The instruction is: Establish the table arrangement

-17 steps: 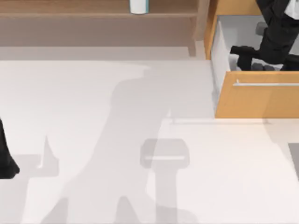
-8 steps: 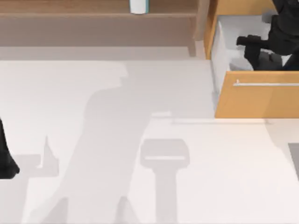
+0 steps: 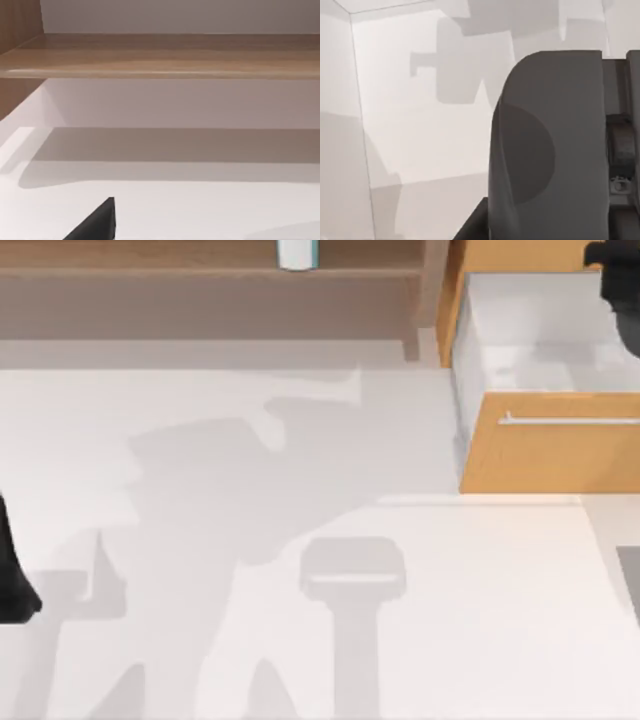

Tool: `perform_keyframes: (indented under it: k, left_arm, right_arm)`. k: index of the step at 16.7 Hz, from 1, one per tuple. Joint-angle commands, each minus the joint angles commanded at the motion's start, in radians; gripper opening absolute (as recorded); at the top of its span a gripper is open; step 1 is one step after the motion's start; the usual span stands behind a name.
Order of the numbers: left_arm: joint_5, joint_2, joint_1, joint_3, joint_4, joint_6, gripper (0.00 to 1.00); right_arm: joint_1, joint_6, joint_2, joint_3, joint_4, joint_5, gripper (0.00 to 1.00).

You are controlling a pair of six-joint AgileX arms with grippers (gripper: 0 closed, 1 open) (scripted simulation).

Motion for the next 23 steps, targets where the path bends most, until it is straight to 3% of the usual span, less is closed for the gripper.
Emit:
perform_keyframes:
  k: [10, 17, 23]
  left_arm:
    - [0.0, 0.0, 0.0, 0.0, 0.0, 0.0, 1.0]
    - [0.0, 0.0, 0.0, 0.0, 0.0, 0.0, 1.0]
    - [0.0, 0.0, 0.0, 0.0, 0.0, 0.0, 1.0]
  right_arm:
    - [-0.114, -0.19, -0.374, -0.496, 0.064, -0.031, 0.0]
    - [-0.158, -0.283, -0.357, -0.794, 0.166, -0.048, 0.0]
    - [-0.166, -0.311, -0.302, -0.883, 0.219, -0.054, 0.0]
